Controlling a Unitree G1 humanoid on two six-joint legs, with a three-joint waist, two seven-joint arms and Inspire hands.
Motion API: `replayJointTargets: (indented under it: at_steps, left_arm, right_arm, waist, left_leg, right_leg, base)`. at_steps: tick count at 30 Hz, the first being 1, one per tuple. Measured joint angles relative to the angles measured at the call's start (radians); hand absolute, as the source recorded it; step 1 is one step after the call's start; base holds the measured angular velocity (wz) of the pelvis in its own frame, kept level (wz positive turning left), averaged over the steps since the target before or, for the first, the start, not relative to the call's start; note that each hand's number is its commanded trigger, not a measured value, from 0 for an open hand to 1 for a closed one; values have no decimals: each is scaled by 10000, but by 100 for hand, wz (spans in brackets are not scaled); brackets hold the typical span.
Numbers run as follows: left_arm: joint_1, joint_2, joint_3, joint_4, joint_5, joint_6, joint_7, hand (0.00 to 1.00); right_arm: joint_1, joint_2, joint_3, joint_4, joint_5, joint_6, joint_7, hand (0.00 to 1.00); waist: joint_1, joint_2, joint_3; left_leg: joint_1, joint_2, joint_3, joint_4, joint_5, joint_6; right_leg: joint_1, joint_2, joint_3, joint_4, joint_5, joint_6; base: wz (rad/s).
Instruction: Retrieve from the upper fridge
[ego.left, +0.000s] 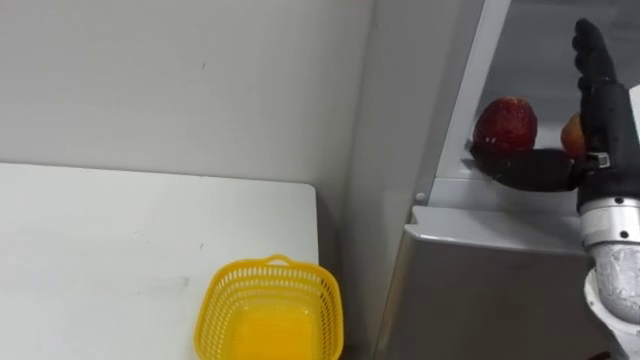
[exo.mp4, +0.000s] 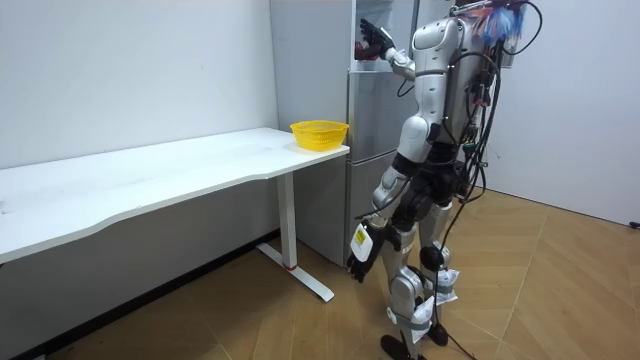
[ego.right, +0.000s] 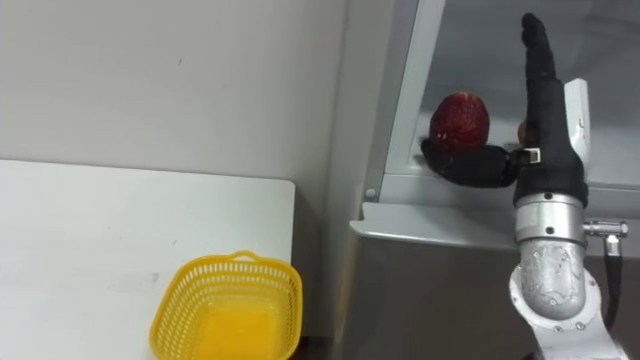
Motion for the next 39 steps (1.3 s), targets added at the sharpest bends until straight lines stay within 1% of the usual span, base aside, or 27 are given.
replayJointTargets:
  at_steps: [3,7,10,12,14,16,17,18,20,23,25,28,33,39]
  left_arm:
    - [25,7,79,-67,5,1,-137,0]
    - [309,50,198,-516,9,24,-183,0]
    - [411,65,371,-612,3,48,-189,0]
    - [450,85,380,-612,2,194,-196,0]
    - [529,85,378,-608,2,264,-197,0]
    - [541,85,387,-592,5,392,-197,0]
    - [549,79,389,-585,8,423,-197,0]
    - [561,61,397,-584,12,465,-197,0]
    - [563,34,404,-578,24,565,-197,0]
    - [607,32,426,-575,20,634,-209,0]
    - [615,35,452,-577,18,700,-240,0]
    - [620,40,453,-576,6,871,-356,0]
    - [573,46,453,-577,7,1041,-396,0]
    - [403,93,448,-577,-31,1073,-356,0]
  right_arm:
    - [-133,-84,2,198,89,1,320,0]
    - [-387,-302,254,635,294,12,623,0]
    - [-579,-436,396,1028,609,65,945,0]
    - [-850,-530,488,1440,756,225,1137,0]
    - [-1044,-541,656,1763,920,287,1185,0]
    - [-1048,-546,658,1925,1031,352,1260,0]
    - [-1076,-555,651,2035,1118,378,1347,0]
    - [-1100,-561,651,2076,1217,448,1447,0]
    - [-1142,-561,649,2268,1329,449,1525,0]
    - [-1409,-562,640,2889,1491,488,1870,0]
    - [-1414,-562,641,2899,1666,591,2035,0]
    - [-1415,-570,641,2916,1771,758,2450,0]
    - [-1418,-582,632,3043,2110,861,2950,0]
    - [-1495,-846,703,3339,2637,874,3437,0]
  waist:
    - [-1,2,0]
    - [-11,8,-8]
    - [10,-1,-36]
    - [9,-8,-40]
    - [4,-8,-35]
    - [-2,-19,-50]
    - [5,-66,-81]
    - [25,-72,-87]
    - [51,-98,-105]
    - [49,-90,-96]
    - [55,-88,-98]
    - [-30,-90,-98]
    - [-41,-94,-101]
    - [-17,-143,-92]
  left_leg:
    - [13,0,-3,39,0,-1]
    - [18,0,0,63,0,-1]
    - [36,6,0,61,7,-9]
    - [82,11,-5,12,11,-12]
    - [149,9,-9,-58,19,-17]
    - [165,7,-68,-52,20,-20]
    - [167,7,-67,-51,25,-28]
    - [170,7,-67,-51,31,-34]
    - [175,7,-63,-46,33,-34]
    - [281,7,-67,-53,32,-34]
    - [298,8,-77,-56,31,-34]
    - [284,7,-99,-42,33,-36]
    - [310,3,-94,-28,38,-42]
    - [361,11,-108,-29,38,-43]
  right_leg:
    - [-5,-3,-21,-5,0,0]
    - [14,-7,-76,-8,4,-2]
    - [32,-4,-79,-1,17,-23]
    - [79,-1,-90,-2,31,-35]
    - [167,0,-96,-6,32,-36]
    - [212,-6,-175,-23,32,-36]
    - [175,-4,-173,-19,32,-36]
    - [168,-4,-176,-17,32,-38]
    - [198,-2,-179,-9,35,-41]
    - [321,-8,-226,-27,35,-41]
    - [349,-16,-287,-28,34,-40]
    - [360,-22,-324,-32,33,-42]
    - [448,-20,-340,-156,32,-45]
    - [527,-23,-412,-203,39,-50]
  base:
    - [0]
    - [0]
    - [0]
    - [0]
    - [2]
    - [6]
    - [0]
    - [0]
    - [0]
    - [1]
    - [2]
    - [0]
    - [0]
    - [1]
